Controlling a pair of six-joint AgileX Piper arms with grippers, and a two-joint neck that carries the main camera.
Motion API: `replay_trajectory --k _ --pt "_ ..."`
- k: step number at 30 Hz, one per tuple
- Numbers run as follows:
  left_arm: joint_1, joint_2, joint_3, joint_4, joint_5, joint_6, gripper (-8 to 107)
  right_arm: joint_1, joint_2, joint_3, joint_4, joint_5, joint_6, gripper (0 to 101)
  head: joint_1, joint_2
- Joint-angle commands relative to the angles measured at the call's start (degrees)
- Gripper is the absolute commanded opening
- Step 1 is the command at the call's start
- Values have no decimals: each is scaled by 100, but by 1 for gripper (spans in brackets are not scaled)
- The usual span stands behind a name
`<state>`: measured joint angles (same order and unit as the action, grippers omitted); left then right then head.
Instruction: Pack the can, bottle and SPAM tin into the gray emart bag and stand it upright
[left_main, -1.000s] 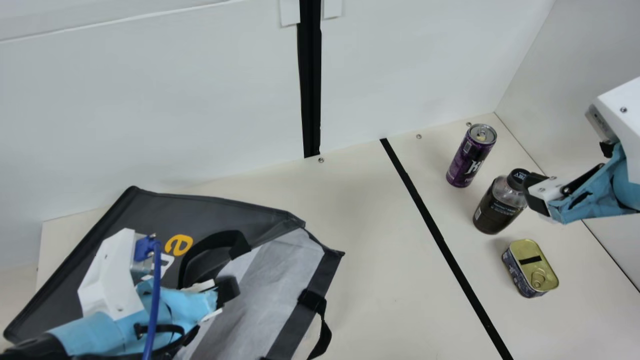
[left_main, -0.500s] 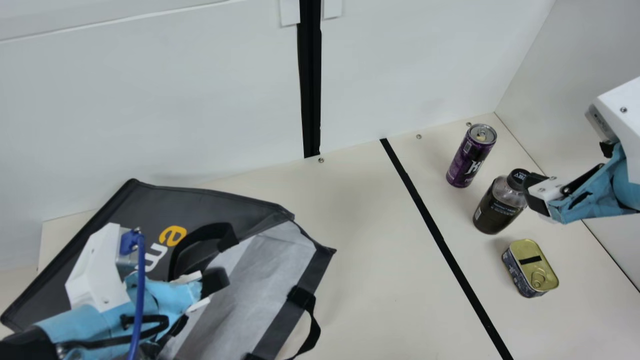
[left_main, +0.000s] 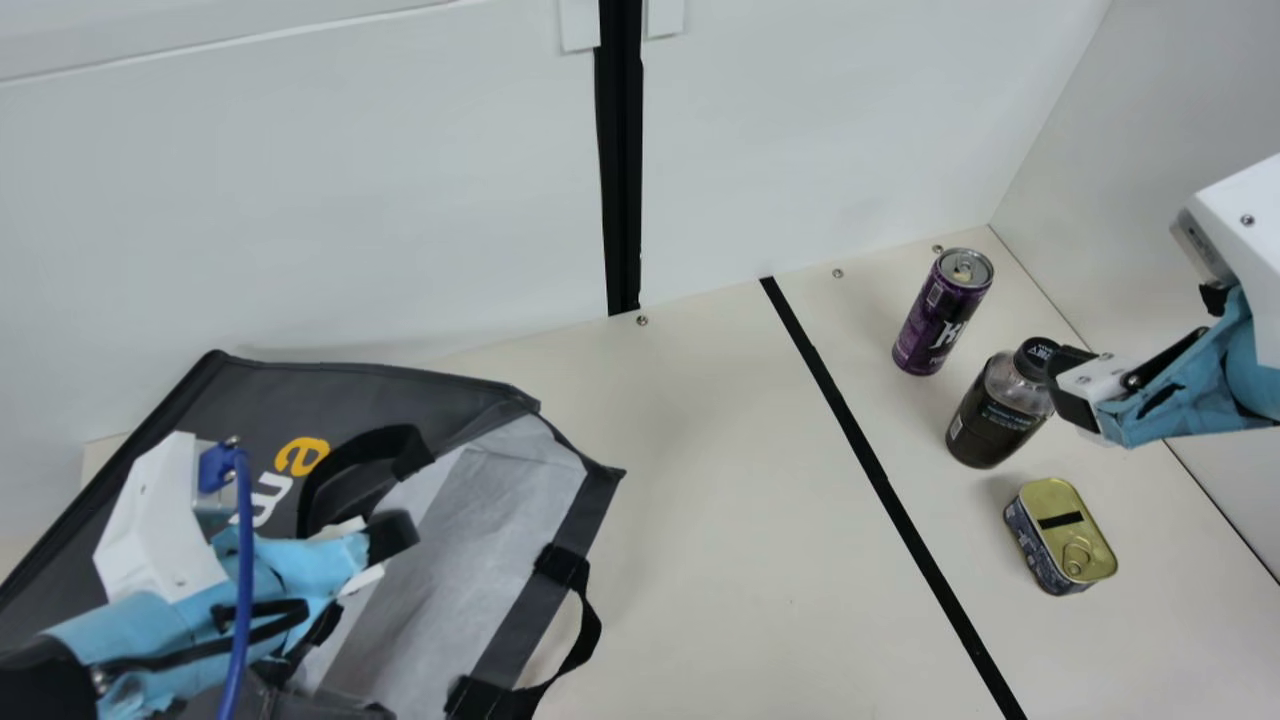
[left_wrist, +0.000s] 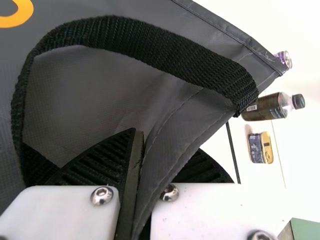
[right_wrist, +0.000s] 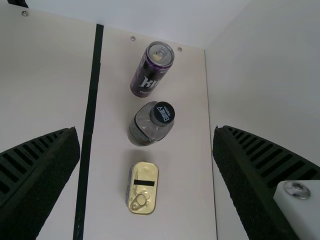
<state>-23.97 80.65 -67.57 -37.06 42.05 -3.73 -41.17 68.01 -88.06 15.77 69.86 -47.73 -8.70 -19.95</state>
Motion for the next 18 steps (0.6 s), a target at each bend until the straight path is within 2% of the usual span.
replay_trajectory --k 1,18 --pt "14 13 4 21 -28 -14 -8 0 0 0 0 0 0 95 -130 -5" --pt "50 188 -215 293 -230 -243 -8 0 0 0 0 0 0 95 -130 -5"
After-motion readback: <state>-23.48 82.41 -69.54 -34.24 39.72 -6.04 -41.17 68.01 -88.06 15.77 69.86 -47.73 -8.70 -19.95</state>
